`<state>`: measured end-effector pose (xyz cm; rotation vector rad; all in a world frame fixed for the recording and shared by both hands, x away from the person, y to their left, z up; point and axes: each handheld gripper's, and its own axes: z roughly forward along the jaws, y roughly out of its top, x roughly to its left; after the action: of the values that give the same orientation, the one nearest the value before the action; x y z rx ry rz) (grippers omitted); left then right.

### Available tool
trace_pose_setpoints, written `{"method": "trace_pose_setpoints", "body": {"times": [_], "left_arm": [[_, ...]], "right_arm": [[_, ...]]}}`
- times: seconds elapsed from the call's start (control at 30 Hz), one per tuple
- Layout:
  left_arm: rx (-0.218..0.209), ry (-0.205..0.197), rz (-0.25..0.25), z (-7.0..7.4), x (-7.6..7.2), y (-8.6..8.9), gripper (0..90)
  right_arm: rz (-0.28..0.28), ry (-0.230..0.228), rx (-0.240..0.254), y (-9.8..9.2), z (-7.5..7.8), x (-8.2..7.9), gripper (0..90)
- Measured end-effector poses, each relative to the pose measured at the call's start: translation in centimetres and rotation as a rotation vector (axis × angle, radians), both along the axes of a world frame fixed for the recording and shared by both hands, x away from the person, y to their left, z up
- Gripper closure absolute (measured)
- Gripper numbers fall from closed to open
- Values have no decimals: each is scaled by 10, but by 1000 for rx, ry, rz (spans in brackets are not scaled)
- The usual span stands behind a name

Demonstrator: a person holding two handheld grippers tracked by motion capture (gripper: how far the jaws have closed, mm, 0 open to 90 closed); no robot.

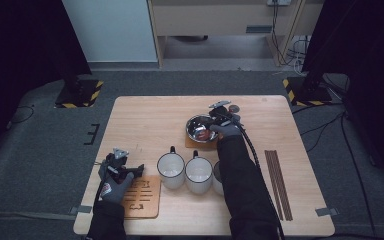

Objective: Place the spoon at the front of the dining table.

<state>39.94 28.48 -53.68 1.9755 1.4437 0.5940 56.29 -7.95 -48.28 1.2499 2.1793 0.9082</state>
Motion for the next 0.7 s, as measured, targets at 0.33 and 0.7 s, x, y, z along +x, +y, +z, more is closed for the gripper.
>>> {"method": "trace_pose_setpoints", "body": {"times": [0.33, 0.7], "left_arm": [[0, 0, 0, 0, 0, 0, 19], [0, 0, 0, 0, 0, 0, 19]], "right_arm": [[-1, 9, -1, -6, -2, -10, 390], [11, 17, -11, -4, -2, -18, 383]]}}
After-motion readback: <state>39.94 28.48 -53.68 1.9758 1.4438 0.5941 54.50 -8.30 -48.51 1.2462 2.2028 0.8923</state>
